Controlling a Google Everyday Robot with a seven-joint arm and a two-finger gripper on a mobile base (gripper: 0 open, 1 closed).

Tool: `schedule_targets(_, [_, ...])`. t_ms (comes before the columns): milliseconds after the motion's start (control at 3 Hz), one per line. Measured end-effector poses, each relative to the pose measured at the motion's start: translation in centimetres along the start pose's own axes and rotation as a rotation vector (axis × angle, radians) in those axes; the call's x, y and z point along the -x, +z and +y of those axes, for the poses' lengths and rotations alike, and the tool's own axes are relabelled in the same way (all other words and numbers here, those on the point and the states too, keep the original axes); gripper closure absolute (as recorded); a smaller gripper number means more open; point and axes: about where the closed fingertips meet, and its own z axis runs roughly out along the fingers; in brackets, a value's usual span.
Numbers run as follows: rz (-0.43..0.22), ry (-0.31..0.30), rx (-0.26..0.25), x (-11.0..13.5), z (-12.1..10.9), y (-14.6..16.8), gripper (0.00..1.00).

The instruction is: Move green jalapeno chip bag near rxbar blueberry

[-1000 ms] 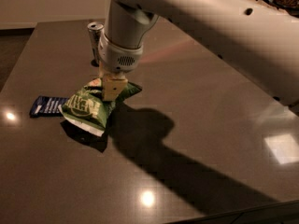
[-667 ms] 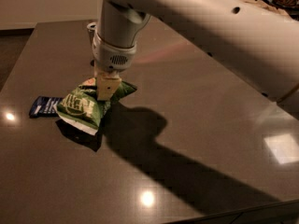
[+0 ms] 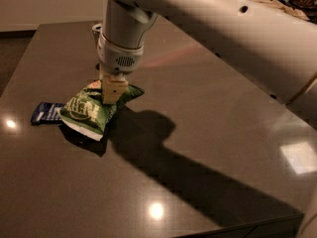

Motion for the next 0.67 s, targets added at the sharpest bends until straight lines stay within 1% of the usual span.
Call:
schedule_targets(333, [0.0,-0.002,-0.001,0.1,0.01,0.02,0.14])
schedule_targets(667, [0.0,-0.004,-0.003,0.2,0.02,0.04,0.0])
